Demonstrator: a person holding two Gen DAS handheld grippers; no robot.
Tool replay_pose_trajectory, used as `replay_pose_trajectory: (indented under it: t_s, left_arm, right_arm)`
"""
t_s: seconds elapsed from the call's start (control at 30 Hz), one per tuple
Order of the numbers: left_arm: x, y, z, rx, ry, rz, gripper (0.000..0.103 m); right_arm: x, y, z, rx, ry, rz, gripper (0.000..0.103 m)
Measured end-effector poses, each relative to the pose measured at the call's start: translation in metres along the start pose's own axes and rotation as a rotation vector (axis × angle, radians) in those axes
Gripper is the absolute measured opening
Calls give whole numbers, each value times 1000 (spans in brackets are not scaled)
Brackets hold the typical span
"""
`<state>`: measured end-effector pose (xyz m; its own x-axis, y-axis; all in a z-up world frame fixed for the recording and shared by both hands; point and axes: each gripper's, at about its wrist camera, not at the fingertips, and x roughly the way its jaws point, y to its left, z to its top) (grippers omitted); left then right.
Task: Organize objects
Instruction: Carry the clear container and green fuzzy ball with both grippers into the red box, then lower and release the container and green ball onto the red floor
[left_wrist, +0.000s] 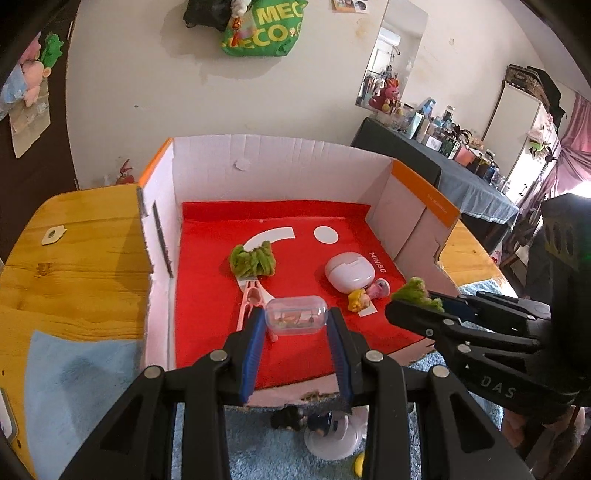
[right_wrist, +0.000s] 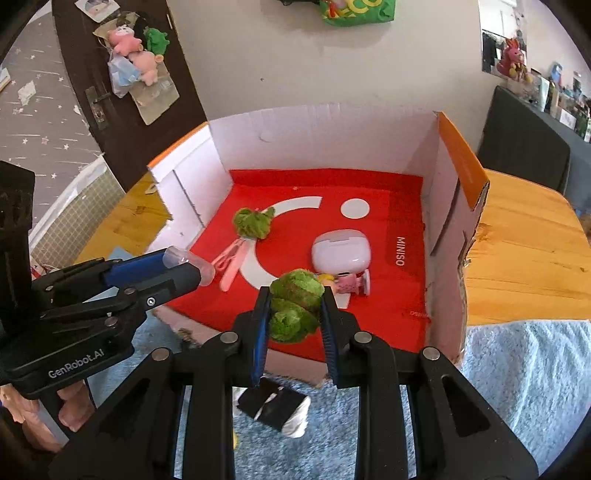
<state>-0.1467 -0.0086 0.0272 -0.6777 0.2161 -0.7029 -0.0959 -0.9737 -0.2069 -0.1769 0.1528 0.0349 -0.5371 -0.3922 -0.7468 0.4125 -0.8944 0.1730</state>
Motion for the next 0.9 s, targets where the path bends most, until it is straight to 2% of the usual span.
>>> replay_pose_trajectory:
  t_s: [0.43,0.9]
  left_arm:
    - [21,5,-4,-13,60,-20,36]
    - [30,22,-8,-30,86,25,36]
  right_arm:
    - [23,0,5,-19,74,25,24]
    - [49,11,10,-41,126,53,24]
